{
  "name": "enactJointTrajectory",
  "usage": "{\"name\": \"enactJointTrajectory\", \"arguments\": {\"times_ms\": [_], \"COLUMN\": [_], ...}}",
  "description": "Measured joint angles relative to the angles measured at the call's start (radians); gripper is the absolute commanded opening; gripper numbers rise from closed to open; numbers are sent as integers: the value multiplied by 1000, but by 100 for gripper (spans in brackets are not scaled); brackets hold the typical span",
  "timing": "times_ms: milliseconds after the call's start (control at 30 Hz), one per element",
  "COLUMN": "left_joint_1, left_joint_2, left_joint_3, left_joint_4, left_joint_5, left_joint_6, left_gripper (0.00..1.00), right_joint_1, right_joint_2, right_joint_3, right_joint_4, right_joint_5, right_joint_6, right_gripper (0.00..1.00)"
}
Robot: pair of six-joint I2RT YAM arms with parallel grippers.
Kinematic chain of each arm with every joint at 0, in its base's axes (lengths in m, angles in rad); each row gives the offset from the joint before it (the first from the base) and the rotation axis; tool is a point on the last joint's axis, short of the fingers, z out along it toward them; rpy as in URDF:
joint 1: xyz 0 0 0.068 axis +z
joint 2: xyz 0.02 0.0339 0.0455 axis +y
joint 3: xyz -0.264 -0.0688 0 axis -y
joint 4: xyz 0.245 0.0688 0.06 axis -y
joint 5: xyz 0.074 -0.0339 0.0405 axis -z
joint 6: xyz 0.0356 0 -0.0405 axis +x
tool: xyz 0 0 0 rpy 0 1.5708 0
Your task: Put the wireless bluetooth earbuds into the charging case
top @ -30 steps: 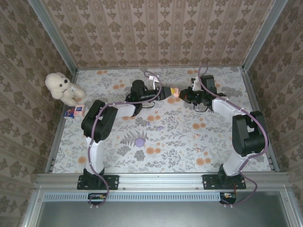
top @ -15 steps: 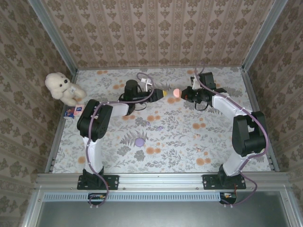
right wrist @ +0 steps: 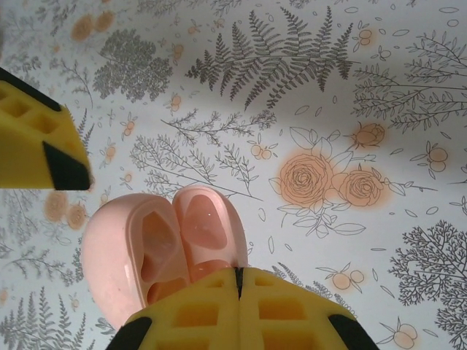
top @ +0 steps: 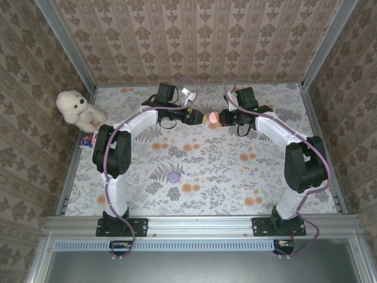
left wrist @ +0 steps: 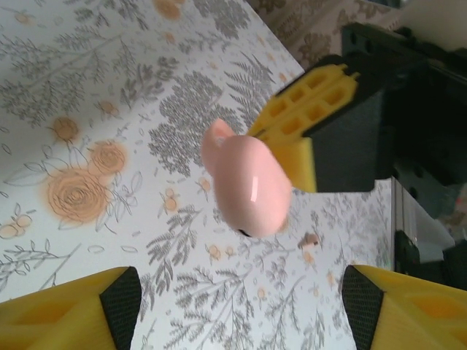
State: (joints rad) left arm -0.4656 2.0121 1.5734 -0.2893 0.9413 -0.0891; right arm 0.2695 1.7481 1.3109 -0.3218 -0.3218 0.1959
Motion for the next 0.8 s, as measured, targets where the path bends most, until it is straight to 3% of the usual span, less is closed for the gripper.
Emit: {"name": "enactJointTrajectory", "arguments": {"times_ms": [367, 800], "left_joint_1": [68, 67], "left_joint_2": [82, 172], "left_joint_3": [140, 317], "left_joint_4": [-276, -550], "left_joint_5": [84, 129], "left_joint_6": [168, 323], "left_gripper": [78, 76], "right_joint_1": [25, 79], "right_joint_2": [8, 20], "right_joint_3": [0, 0], "right_joint_4": [8, 7], "right_joint_5": [0, 0], "right_joint_6": [-97, -145], "right_gripper": [0, 0]}}
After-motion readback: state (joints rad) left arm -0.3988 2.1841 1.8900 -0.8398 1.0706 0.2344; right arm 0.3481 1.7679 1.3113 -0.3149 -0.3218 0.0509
